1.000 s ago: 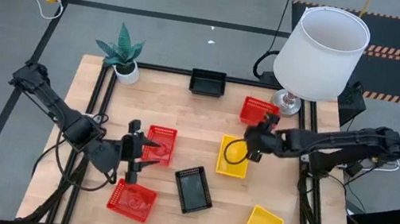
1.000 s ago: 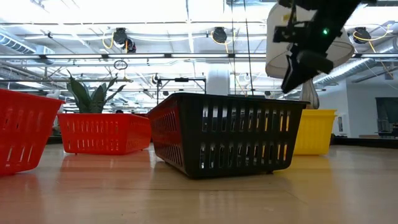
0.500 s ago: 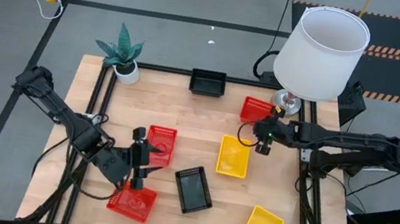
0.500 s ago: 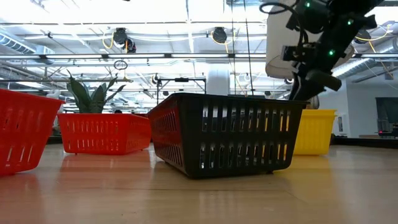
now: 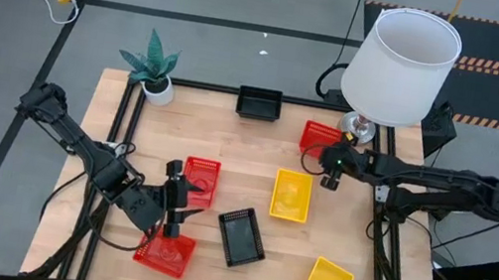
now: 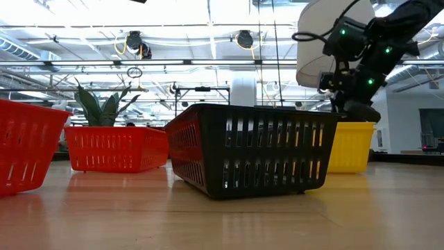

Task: Stack baskets by color
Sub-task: Stack the top red basket on the middle red basket

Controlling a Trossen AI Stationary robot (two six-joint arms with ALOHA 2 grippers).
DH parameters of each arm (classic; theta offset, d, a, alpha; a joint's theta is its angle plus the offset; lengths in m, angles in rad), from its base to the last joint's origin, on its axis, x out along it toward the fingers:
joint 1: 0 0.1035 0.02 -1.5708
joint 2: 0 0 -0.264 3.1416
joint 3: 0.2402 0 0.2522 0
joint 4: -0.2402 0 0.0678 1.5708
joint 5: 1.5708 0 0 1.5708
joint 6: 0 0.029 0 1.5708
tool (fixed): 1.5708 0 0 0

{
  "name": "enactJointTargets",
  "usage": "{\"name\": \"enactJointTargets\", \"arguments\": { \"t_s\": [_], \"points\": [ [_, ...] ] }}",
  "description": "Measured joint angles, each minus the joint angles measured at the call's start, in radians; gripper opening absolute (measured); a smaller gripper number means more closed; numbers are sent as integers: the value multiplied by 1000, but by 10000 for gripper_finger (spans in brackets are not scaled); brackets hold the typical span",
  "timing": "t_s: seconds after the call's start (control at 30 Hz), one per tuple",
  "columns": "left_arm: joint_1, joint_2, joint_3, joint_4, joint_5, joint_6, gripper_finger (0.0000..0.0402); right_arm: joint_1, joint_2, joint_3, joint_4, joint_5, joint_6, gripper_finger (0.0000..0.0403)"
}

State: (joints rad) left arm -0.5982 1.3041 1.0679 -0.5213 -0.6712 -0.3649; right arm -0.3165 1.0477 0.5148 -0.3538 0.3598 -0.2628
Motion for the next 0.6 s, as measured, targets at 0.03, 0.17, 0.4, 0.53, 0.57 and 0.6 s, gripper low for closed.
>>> {"name": "enactJointTargets", "arguments": {
  "t_s": [0.03, 0.17, 0.4, 0.53, 0.57, 0.6],
  "points": [
    [2, 0, 0, 0, 0, 0, 225, -6, 0, -8, 1, -1, -9, 169],
    [5, 0, 0, 0, 0, 1, 225, -25, 0, -28, 17, -14, -13, 156],
    [11, 0, 0, 2, 0, 43, 225, -32, 0, -45, 36, -26, -15, 116],
    [25, 0, 0, 2, 0, 54, 225, -32, 0, -68, 39, -26, -14, 74],
    [28, 0, 0, 2, 0, 60, 225, -32, 0, -74, 39, -26, -13, 63],
    [32, 0, 0, 2, 0, 70, 225, -32, 0, -80, 39, -26, -13, 51]
  ]
}}
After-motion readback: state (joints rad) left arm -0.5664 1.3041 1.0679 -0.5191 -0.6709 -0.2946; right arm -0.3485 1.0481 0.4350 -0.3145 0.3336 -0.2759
